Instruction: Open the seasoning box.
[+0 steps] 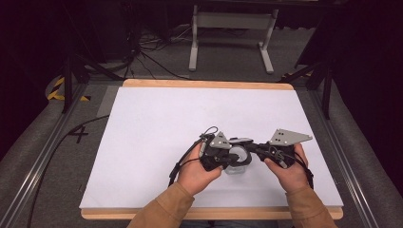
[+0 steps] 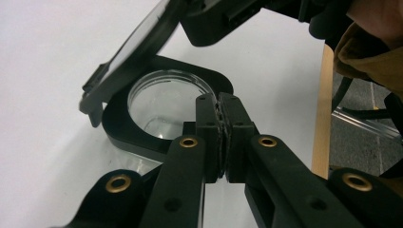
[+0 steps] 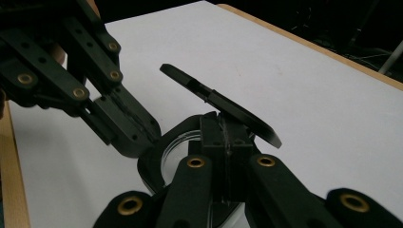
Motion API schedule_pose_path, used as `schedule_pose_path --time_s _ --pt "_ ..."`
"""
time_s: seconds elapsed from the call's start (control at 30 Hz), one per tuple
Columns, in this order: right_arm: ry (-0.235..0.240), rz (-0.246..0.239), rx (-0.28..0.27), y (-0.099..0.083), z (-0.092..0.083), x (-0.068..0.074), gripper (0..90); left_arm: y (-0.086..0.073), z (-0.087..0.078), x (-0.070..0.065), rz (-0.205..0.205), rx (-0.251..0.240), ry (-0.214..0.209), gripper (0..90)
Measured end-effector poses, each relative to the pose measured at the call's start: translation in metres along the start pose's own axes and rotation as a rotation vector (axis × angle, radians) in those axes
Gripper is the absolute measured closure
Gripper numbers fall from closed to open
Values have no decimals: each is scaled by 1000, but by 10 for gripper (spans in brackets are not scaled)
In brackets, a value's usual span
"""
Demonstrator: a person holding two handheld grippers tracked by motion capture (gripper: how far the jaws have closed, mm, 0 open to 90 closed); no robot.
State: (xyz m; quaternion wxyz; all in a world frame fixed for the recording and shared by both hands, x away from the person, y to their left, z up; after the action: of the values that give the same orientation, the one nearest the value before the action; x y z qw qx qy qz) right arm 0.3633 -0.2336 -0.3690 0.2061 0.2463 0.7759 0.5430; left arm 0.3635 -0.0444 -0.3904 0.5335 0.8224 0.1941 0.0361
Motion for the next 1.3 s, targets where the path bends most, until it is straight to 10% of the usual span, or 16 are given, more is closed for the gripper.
schedule_pose_path --time_s 1.3 --pt "-117 35 -73 9 27 -30 900 -6 5 -5 2 23 61 900"
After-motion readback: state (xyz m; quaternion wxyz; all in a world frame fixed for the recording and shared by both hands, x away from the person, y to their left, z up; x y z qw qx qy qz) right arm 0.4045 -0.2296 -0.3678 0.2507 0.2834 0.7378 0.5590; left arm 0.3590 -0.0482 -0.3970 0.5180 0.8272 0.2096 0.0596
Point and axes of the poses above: each handheld gripper's, and its own axes: z roughly forward along the jaws, y roughly out of its top, x roughly to its left, the point moved 3 cm from there along z, roughly forward along the jaws, and after that the axes turned 10 degrees about -x, right-handed, at the moved point
